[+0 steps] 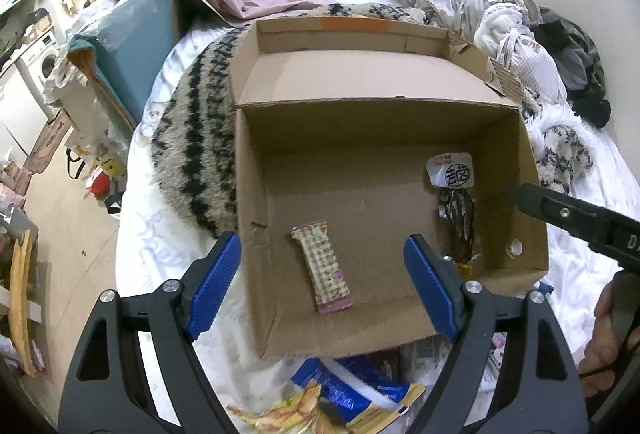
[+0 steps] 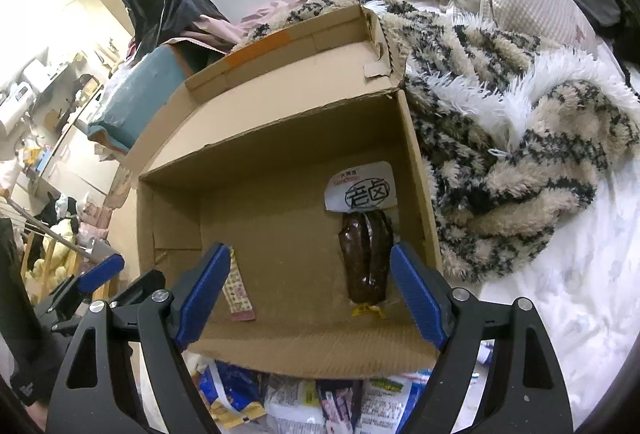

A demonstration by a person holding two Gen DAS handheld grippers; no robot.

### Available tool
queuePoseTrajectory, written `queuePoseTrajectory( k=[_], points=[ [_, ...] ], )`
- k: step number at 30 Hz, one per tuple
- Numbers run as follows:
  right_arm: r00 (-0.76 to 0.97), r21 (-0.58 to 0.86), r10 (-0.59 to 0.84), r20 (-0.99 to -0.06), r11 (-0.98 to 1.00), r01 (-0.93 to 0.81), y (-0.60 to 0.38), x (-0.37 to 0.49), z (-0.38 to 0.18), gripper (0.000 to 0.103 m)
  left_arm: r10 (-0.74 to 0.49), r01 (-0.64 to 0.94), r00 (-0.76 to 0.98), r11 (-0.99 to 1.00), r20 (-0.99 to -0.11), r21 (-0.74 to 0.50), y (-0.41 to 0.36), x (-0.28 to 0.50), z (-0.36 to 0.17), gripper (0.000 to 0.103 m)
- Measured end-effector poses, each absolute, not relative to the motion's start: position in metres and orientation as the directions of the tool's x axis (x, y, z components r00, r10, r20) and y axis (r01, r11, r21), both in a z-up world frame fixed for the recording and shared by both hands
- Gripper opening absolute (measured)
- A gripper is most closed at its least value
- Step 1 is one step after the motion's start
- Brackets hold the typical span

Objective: Organize snacks

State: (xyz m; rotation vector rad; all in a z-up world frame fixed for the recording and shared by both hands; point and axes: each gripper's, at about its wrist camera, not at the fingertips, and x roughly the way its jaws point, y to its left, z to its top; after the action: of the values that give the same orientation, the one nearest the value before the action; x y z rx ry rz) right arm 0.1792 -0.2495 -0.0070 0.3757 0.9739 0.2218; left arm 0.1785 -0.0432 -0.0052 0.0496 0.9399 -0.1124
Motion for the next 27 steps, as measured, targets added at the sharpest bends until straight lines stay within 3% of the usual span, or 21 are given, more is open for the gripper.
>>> queuePoseTrajectory(
  k=[24, 27],
  points=[
    [0.528, 0.422, 0.355, -0.772, 0.906, 0.007, -0.245, 0.075, 0.007, 0.085, -0.068, 0.015, 0.575, 0.997, -0.815, -0.073, 0.010, 0.096, 0.009, 0.081],
    [0.520, 0.427, 0.360, -0.775, 0.904, 0.010, -0.245, 0.063, 0.004, 0.085, -0.064, -0.002, 0.563, 0.997, -0.824, -0.080, 0.016, 0.089, 0.006, 0.086]
  ],
)
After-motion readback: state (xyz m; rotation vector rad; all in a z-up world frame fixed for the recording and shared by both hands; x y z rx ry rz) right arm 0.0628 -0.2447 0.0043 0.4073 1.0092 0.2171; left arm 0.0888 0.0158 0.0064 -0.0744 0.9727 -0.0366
